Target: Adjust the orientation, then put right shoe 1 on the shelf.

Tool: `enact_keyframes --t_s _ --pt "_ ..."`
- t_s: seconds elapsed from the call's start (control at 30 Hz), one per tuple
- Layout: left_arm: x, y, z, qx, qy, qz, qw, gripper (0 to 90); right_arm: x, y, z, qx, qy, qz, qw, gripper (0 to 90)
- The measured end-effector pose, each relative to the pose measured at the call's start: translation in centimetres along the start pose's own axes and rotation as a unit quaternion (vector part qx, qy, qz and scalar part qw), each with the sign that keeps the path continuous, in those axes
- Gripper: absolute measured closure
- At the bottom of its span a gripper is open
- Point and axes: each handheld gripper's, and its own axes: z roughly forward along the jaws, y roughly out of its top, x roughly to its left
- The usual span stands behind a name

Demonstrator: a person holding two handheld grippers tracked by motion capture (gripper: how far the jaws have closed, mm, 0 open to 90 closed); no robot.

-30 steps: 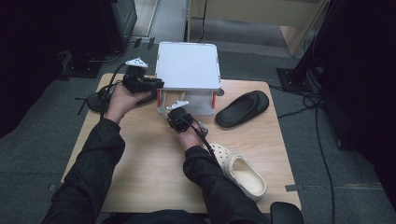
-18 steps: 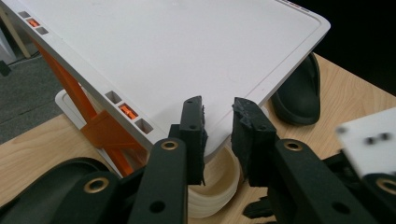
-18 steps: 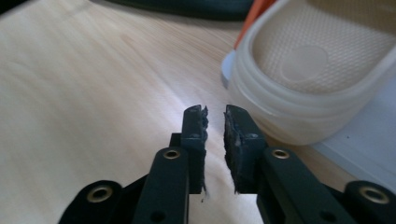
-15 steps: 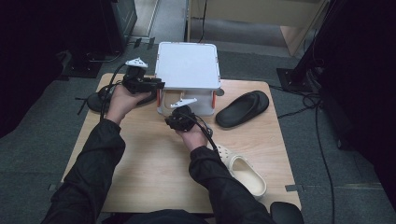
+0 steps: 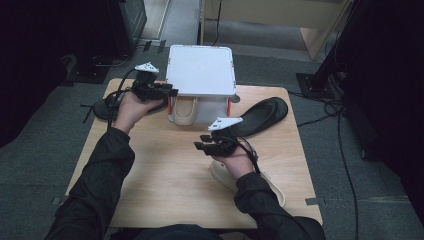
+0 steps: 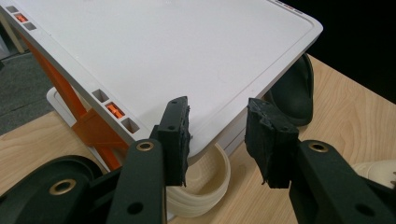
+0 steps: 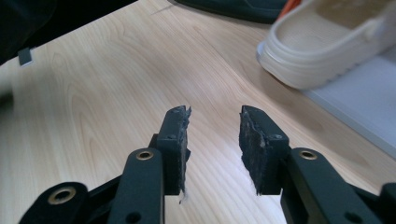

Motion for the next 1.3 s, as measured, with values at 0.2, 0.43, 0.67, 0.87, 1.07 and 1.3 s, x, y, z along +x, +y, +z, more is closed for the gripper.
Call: enact_keyframes --t_s 0.2,0.43,0.67,0.87,1.07,1.3 --pt "-0.2 0.0 0.0 0.003 0.006 0.010 0.9999 57.8 -1.7 -2.0 -3.0 -0.003 -0.011 0.004 0.9999 61.2" --pt "-0.3 0.0 0.0 0.001 0.007 0.008 0.9999 57.2 -2.8 -4.1 -5.5 -0.003 -0.018 0.000 0.9998 59.7" --pt "-0.3 -0.3 0.0 -0.008 0.008 0.006 0.9999 57.4 -3.7 -6.3 -7.4 -0.009 -0.031 0.025 0.9992 59.0" --pt "-0.2 -0.2 0.0 -0.005 0.007 0.006 0.9999 57.4 -3.6 -7.2 -8.8 -0.014 -0.036 0.029 0.9988 58.4" --pt "-0.1 -0.2 0.0 -0.004 0.003 0.003 1.0000 57.9 -3.1 -8.6 -10.5 -0.008 -0.049 0.036 0.9981 57.8" --pt "-0.2 -0.2 -0.1 -0.005 0.008 0.005 0.9999 57.8 -2.8 -10.2 -12.1 -0.006 -0.053 0.041 0.9977 55.2"
